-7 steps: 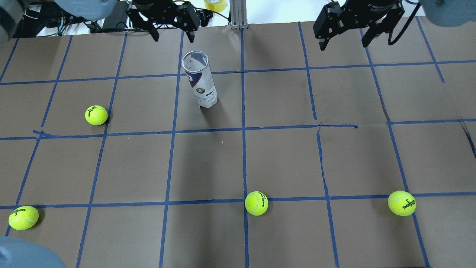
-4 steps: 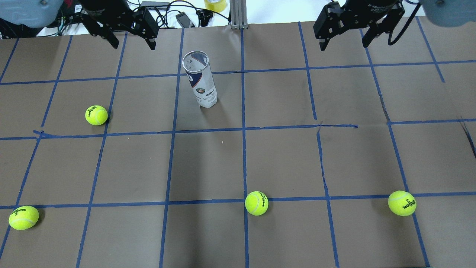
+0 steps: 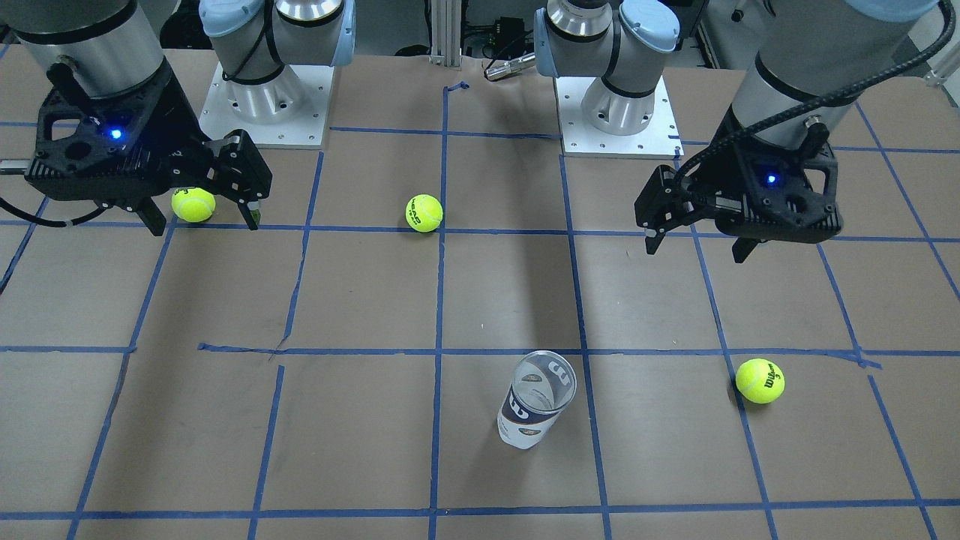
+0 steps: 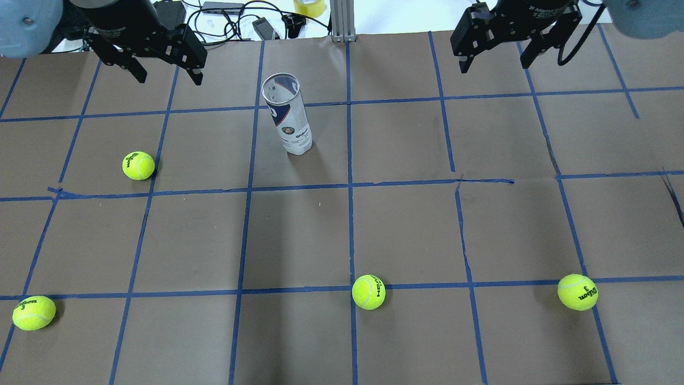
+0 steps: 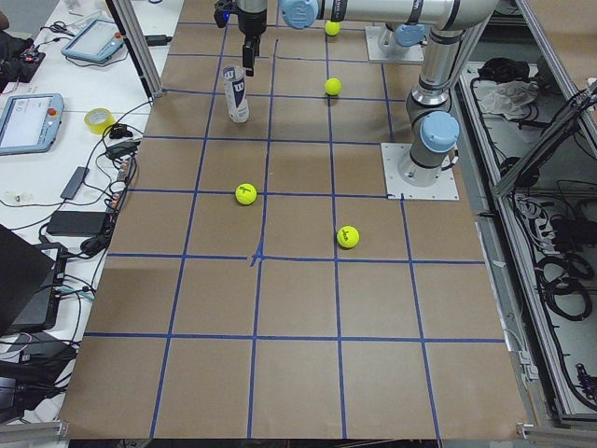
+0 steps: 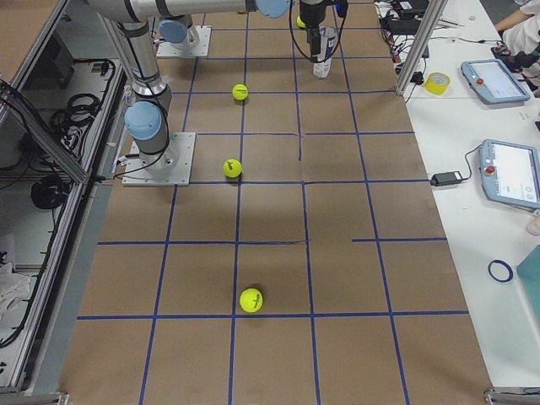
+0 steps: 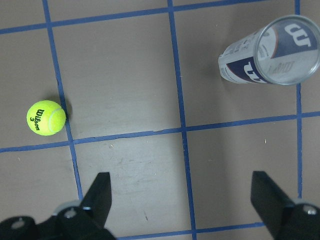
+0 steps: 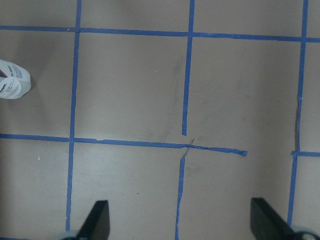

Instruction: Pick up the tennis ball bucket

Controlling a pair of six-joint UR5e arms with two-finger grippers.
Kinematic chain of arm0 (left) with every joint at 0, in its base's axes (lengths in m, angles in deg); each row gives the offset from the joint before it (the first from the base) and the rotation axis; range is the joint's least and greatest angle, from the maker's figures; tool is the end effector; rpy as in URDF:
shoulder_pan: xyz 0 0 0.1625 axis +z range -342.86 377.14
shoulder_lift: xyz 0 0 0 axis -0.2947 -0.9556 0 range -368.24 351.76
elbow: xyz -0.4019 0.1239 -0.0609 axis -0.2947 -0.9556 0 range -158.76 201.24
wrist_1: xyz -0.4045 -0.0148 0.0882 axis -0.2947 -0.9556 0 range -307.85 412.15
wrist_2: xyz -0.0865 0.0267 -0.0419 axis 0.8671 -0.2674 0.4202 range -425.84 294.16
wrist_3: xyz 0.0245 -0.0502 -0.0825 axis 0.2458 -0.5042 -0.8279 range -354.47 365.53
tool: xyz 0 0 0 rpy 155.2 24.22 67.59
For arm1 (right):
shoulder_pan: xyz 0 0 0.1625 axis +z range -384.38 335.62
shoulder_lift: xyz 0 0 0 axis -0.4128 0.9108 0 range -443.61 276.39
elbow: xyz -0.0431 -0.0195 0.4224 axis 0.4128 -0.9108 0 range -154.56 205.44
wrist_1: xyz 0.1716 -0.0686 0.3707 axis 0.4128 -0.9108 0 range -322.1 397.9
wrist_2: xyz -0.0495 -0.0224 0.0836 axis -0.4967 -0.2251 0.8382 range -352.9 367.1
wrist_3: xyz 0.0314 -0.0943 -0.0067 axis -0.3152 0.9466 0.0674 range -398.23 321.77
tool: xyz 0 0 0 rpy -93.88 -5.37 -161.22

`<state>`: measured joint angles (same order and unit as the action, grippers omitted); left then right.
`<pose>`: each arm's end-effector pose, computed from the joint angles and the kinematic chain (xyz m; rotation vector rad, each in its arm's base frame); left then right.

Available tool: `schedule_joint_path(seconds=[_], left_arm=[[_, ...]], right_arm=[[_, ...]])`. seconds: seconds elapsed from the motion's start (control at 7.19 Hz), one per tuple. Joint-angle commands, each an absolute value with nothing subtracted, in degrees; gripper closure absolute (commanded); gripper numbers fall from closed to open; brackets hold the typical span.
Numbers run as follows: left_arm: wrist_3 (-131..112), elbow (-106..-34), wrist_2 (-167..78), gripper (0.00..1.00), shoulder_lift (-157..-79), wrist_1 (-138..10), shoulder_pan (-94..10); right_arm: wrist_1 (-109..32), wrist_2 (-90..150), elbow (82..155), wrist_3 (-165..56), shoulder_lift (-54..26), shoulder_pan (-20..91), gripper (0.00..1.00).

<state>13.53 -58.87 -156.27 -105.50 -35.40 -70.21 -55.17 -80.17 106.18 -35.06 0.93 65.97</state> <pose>-0.1069 -0.5592 0.5116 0.1452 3.1195 -0.1367 0.1413 -0.5418 0.5248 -0.0993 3.0898 -0.1875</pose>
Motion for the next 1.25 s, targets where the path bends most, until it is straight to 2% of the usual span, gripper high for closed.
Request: schedule_joint_path(seconds=[0.0,0.28,1.11], left_arm=[[13.4,-59.7,-159.7,0.00,-104.4,-36.4,-69.9],[13.4,-62.8,-158.9,0.00,-101.9,-37.8,-69.8],[14.4,-64.4,-153.0,0.00,-98.5,-41.9,-66.5]], right_arm=[[-55.0,-80.2,106.2,-35.1,0.9,66.0,0.00],[-54.9,-80.2,106.2,-35.0,1.0,66.0,0.00],[-55.3,-80.3,107.2,-35.0,1.3,66.0,0.00]])
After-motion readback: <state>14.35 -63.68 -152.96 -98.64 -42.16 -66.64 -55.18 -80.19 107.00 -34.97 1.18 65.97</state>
